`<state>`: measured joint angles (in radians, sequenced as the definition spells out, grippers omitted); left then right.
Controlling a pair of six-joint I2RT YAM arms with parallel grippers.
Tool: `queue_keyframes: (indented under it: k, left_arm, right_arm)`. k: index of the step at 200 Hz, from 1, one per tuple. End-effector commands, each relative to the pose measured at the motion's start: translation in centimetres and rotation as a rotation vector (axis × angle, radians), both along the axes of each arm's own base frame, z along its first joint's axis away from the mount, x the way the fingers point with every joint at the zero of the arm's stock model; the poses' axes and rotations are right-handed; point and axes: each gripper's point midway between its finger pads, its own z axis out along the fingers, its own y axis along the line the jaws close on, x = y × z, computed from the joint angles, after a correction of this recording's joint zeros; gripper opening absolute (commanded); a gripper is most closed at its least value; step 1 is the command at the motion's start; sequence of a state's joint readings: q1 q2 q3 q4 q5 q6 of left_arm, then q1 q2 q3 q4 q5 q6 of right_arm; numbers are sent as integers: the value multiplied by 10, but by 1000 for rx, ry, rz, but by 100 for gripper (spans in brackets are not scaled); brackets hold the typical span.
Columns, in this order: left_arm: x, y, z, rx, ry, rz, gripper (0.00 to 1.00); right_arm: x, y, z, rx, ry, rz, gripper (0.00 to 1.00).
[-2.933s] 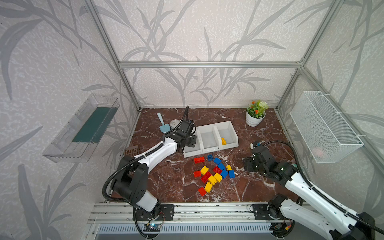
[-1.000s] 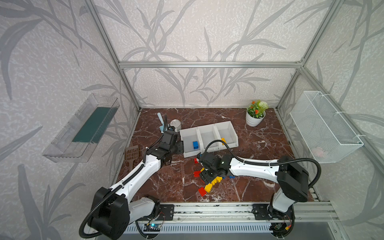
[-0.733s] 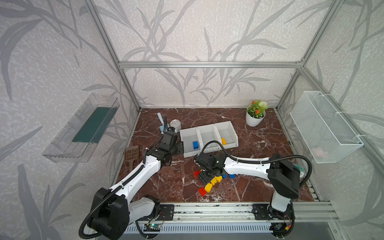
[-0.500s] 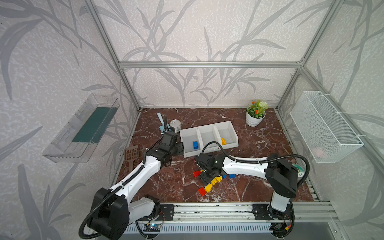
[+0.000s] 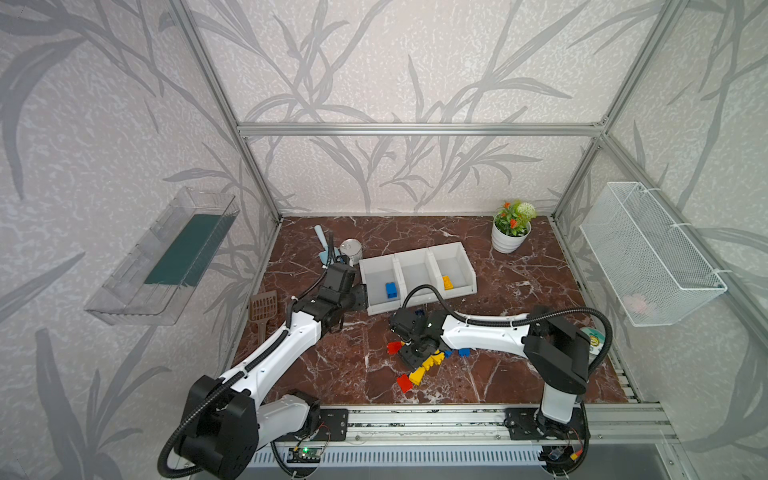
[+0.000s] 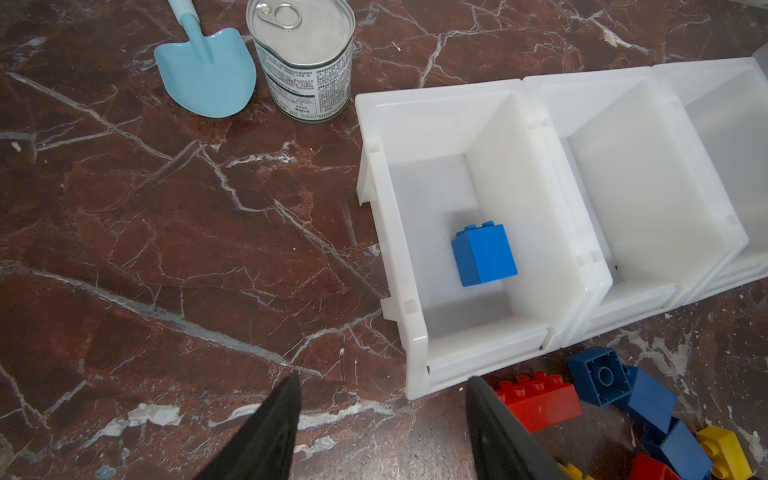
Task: Sort the legos into containers by color
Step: 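Lower the right gripper onto a long red brick and grasp it, then carry the red brick with the right gripper into the middle compartment, release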
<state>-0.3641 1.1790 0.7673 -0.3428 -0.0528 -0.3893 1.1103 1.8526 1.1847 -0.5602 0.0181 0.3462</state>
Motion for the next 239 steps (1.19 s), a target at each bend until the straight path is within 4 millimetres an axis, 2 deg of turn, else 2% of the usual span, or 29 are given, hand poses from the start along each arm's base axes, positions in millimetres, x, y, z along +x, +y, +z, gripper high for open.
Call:
queue_keyframes:
  k: [1,34,63,70,84,93,98,116,137,142,162,179,206,239]
  left_arm:
    - [0,2,4,-16,-16,15,65]
    - [0,2,5,-18,-20,15,65]
    - [-2,3,6,-21,-23,18,65]
    - [-3,3,7,-22,-25,18,66]
    - [-3,3,6,-27,-26,18,65]
    - [-4,2,5,-31,-26,18,65]
    - [-4,2,4,-35,-25,18,65]
    - [-6,1,3,-50,-18,21,65]
    - [-10,0,1,-69,-13,26,65]
    - [-11,0,1,-74,-12,25,65]
    - [-15,-2,0,-101,-8,21,65]
    - [-19,-8,-3,-123,-7,-8,65]
    - [-24,-13,-7,-168,-4,-16,65]
    - [-27,-13,-9,-180,2,-11,65]
  right_arm:
    - [0,3,12,2,-15,8,63]
    - [4,5,36,36,-55,23,60]
    - [19,0,74,59,-131,47,60]
    - [26,0,93,93,-168,40,60]
    - [46,-4,115,135,-231,31,60]
    - [57,-1,125,163,-279,38,60]
    - [74,-8,130,167,-304,8,60]
    - [102,-11,144,182,-339,-38,60]
    - [136,-13,147,197,-368,-97,60]
    - [146,-15,136,176,-355,-114,60]
    - [182,-25,122,136,-344,-182,60]
    - [203,-31,112,114,-313,-223,60]
    - [220,-30,102,109,-280,-242,61]
    - [223,-33,91,96,-262,-264,67]
